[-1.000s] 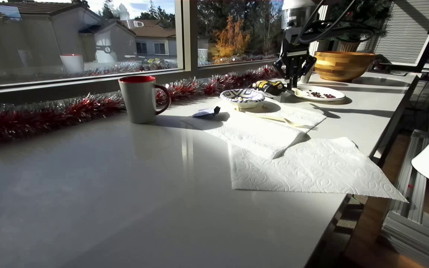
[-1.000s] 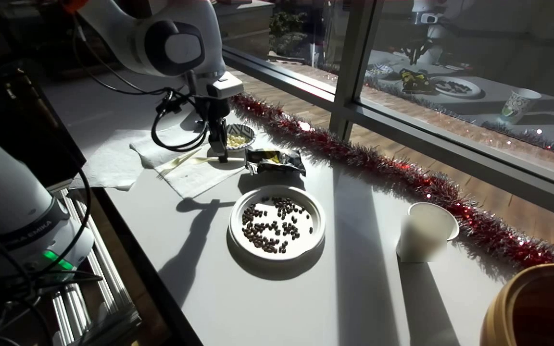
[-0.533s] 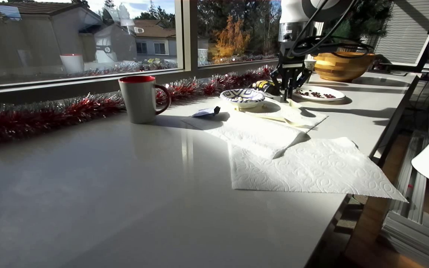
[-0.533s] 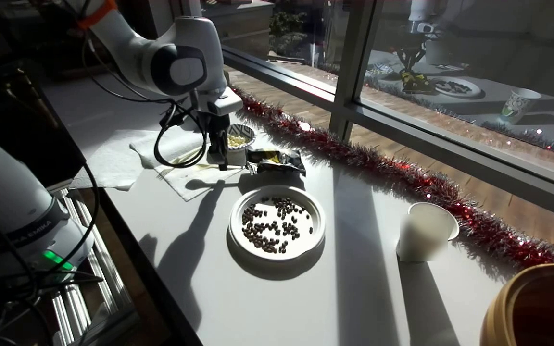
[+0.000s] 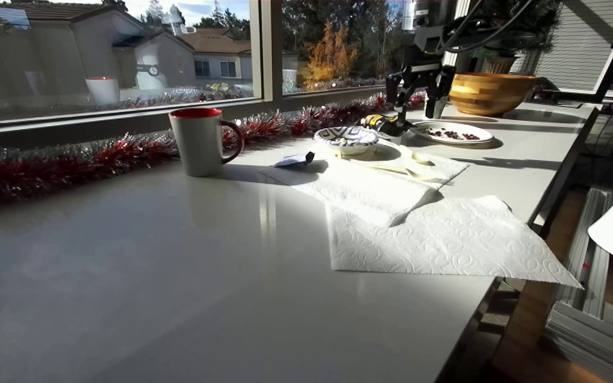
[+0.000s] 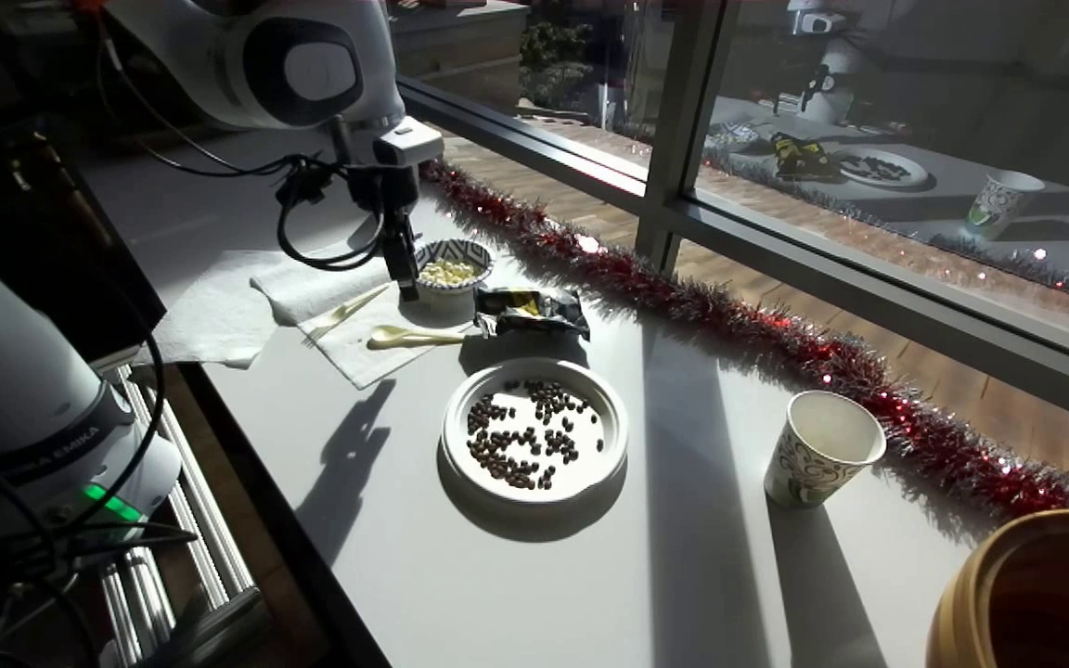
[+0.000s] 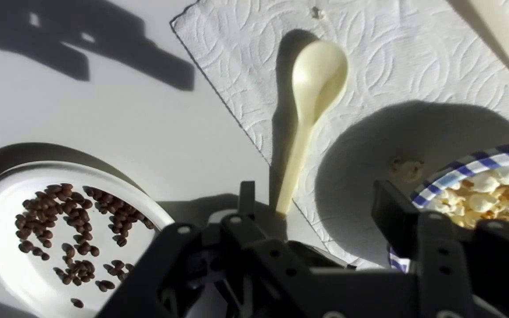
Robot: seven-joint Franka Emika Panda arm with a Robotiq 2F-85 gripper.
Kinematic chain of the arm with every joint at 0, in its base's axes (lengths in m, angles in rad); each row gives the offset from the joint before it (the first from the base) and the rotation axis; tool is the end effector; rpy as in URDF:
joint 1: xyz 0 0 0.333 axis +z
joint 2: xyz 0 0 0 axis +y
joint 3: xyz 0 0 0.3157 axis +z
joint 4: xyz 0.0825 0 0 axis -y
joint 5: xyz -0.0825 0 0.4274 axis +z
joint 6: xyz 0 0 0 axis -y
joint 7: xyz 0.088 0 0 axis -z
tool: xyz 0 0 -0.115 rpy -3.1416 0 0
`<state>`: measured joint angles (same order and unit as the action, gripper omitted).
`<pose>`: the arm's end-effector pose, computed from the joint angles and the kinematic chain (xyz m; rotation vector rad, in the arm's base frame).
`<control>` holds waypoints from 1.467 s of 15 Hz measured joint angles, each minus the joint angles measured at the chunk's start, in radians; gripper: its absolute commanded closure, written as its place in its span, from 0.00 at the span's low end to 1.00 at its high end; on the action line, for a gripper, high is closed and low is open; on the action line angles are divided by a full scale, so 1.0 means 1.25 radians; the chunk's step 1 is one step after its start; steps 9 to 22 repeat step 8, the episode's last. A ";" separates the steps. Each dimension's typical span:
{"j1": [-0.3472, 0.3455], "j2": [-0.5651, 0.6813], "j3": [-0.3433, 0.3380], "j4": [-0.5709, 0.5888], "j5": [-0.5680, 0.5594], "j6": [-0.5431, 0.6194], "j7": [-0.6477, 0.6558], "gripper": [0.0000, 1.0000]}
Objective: Use the white spoon to place some items from the white plate and place them in the bowl on the left.
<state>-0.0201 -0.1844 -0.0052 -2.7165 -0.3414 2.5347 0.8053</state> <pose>0.4234 -0.0083 0.2403 2.8505 -0.8034 0.1130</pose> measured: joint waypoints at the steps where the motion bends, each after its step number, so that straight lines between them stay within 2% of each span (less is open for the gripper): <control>1: 0.001 -0.043 0.014 -0.010 0.000 -0.022 -0.032 0.00; 5: 0.026 -0.212 0.061 -0.017 0.031 -0.107 -0.184 0.00; 8: 0.059 -0.337 0.058 -0.025 0.089 -0.165 -0.329 0.00; 22: 0.059 -0.337 0.058 -0.025 0.089 -0.165 -0.329 0.00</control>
